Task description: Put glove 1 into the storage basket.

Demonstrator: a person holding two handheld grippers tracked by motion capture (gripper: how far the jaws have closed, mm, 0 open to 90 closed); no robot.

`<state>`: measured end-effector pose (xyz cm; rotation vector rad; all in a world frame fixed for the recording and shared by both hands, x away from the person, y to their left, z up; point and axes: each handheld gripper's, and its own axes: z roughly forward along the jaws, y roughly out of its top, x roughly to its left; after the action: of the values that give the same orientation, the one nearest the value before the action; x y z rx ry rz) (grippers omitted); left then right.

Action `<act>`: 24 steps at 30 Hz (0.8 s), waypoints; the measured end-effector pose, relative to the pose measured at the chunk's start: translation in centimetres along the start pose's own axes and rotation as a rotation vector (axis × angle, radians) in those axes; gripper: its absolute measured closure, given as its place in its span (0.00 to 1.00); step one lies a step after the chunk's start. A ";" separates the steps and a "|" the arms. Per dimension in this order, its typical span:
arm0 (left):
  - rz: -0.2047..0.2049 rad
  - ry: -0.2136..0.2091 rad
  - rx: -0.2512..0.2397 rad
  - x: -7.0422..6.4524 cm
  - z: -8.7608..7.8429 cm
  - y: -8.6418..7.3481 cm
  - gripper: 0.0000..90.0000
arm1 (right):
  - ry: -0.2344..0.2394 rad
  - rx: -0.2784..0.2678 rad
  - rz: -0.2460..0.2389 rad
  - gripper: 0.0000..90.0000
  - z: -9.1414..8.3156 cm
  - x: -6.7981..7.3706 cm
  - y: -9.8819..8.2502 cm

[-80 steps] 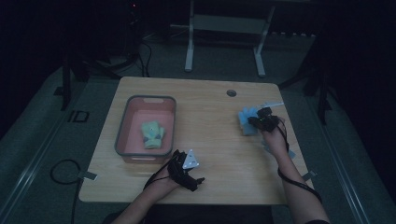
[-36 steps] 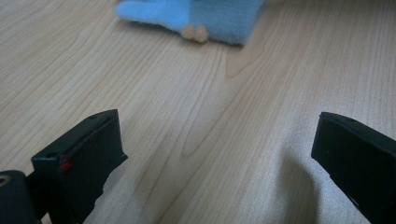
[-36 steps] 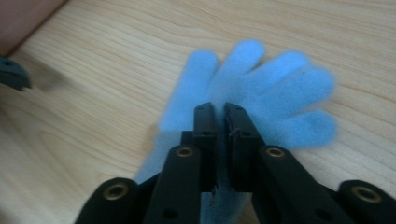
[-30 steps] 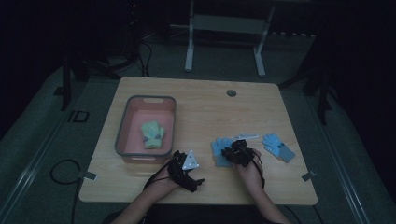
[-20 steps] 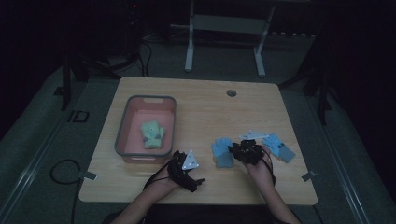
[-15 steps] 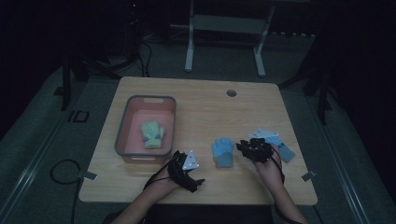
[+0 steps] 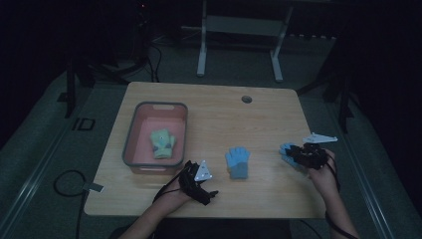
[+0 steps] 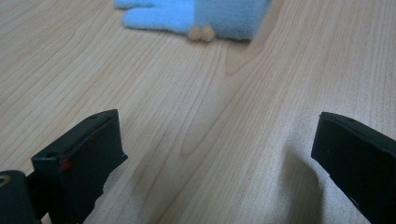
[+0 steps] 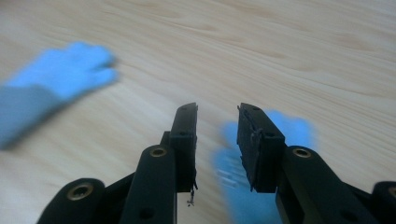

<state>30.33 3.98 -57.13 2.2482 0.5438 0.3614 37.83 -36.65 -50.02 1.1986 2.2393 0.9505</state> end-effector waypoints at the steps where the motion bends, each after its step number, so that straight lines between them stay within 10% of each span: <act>1: -0.002 0.000 -0.001 0.0 0.0 0.0 0.03 | -0.029 0.008 0.003 0.75 -0.3 -1.5 -0.6; 15: -0.004 -0.002 0.001 0.0 0.2 0.0 0.03 | 0.005 0.088 0.034 0.69 1.9 -4.6 -4.3; 24: -0.006 -0.002 0.000 0.0 0.2 0.0 0.03 | -0.013 0.119 0.113 0.96 1.9 -4.0 -3.8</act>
<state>30.43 3.88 -57.27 2.2465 0.5494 0.3559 39.10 -40.82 -53.89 1.3930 2.2654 0.8582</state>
